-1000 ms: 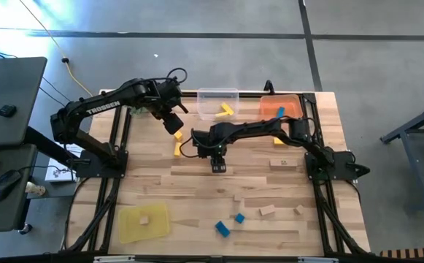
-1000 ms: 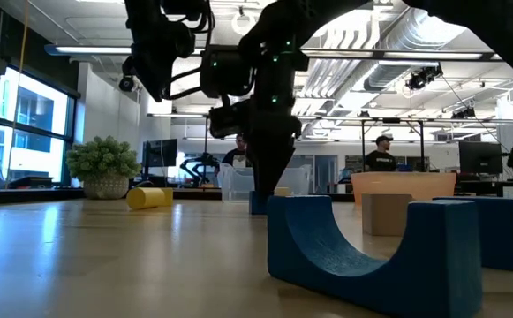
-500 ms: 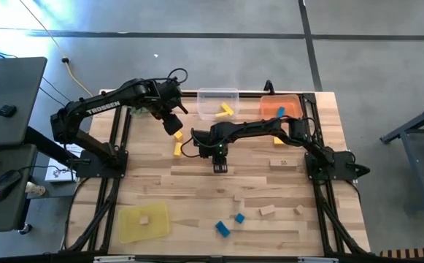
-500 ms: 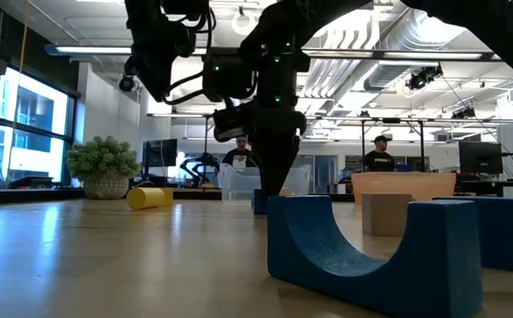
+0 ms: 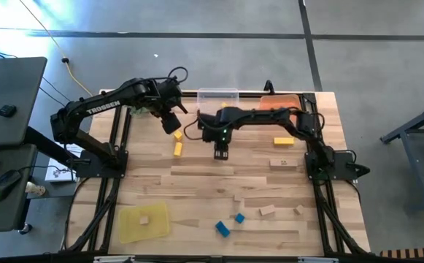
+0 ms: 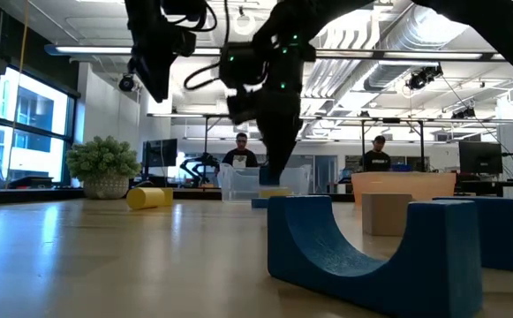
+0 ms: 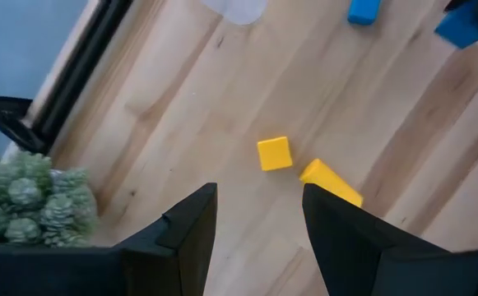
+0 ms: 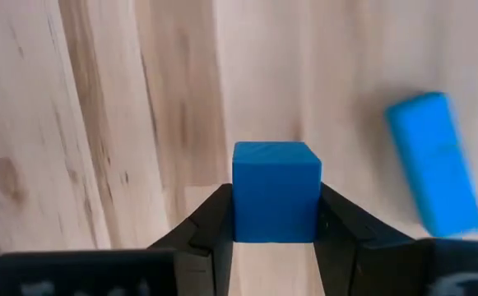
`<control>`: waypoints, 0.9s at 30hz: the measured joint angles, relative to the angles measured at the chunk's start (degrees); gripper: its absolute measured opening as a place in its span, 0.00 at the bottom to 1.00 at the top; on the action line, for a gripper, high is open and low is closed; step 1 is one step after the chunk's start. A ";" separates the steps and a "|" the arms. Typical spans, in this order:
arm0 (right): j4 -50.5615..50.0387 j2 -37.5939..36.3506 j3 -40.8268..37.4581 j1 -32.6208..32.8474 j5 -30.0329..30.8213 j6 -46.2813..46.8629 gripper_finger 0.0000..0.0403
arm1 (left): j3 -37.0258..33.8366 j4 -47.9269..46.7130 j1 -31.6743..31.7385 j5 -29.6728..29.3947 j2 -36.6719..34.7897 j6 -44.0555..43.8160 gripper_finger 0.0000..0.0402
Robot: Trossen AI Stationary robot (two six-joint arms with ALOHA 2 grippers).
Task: Sort & place blocks by color
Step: Put the blue block into the orange bin
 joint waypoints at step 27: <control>-4.56 -18.42 0.00 -18.00 21.64 4.94 0.25 | 0.00 13.27 2.37 0.16 0.00 7.53 0.42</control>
